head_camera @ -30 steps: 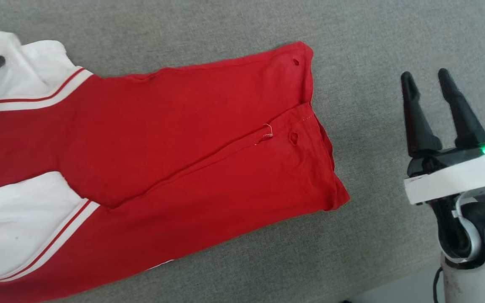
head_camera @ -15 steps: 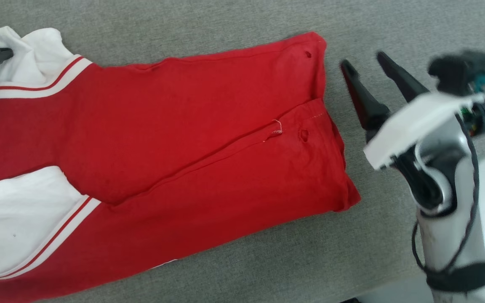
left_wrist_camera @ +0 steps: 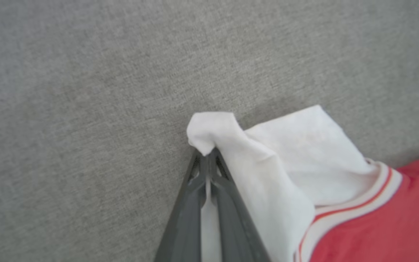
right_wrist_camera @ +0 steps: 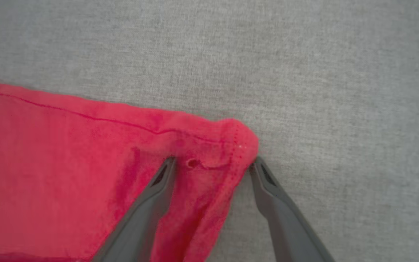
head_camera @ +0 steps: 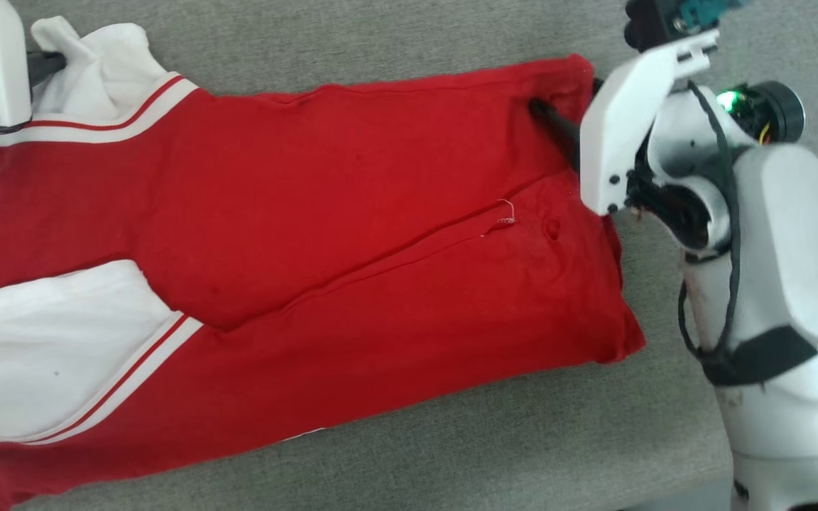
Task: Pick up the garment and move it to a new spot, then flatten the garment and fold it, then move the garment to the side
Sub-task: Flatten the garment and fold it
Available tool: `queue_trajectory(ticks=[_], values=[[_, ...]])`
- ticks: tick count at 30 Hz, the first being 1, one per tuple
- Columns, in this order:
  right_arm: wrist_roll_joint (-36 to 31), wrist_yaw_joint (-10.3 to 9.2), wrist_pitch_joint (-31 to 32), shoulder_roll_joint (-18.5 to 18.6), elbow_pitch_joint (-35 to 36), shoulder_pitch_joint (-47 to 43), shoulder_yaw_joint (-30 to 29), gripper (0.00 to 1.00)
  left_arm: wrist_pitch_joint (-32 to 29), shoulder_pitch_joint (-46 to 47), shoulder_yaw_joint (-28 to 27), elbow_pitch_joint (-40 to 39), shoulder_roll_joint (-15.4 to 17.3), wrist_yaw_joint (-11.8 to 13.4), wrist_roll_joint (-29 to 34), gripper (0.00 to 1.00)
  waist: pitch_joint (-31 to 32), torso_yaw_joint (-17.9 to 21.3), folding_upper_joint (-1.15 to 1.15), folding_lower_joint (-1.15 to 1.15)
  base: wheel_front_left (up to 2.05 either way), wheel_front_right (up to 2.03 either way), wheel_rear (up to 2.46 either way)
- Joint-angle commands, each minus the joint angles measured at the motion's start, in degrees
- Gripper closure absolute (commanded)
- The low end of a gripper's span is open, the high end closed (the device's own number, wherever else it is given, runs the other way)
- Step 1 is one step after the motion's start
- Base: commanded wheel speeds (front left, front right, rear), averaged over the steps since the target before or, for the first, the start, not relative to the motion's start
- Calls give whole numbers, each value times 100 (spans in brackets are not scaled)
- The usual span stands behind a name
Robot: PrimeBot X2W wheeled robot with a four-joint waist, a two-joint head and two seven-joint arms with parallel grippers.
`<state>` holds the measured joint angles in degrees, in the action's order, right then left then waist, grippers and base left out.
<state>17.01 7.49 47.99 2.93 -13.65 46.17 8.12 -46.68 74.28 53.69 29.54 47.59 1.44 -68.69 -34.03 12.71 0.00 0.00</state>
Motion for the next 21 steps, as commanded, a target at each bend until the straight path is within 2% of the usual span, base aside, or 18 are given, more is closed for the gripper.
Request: queue_trajectory(ticks=[1,3,4,5,12,19,21], values=[[-8,0,91,-7,-110,89,38,0,11,-122,116,63,-138,-37,-2,100,-9,-35,0,0,0,0,0],[41,0,364,-20,-370,216,184,0,125,-59,112,83,-210,-75,63,100,-9,-97,0,0,0,0,0],[-30,1,468,-34,-464,287,281,83,231,-26,80,111,-244,-83,79,100,-6,-125,0,0,0,0,0],[-44,1,509,-42,-530,352,290,100,315,-6,49,147,-272,-94,92,100,4,-152,0,0,0,0,0],[-45,0,321,175,-543,397,189,100,672,-8,-43,324,-363,-274,94,100,332,-430,0,0,0,0,0],[-101,0,-69,436,-107,-36,-39,100,833,-153,-92,159,-357,-436,-27,100,815,-736,0,0,0,0,0],[-44,0,-115,550,208,-311,-123,100,865,-293,-90,-88,-307,-440,-86,100,1019,-864,0,0,0,0,0]])
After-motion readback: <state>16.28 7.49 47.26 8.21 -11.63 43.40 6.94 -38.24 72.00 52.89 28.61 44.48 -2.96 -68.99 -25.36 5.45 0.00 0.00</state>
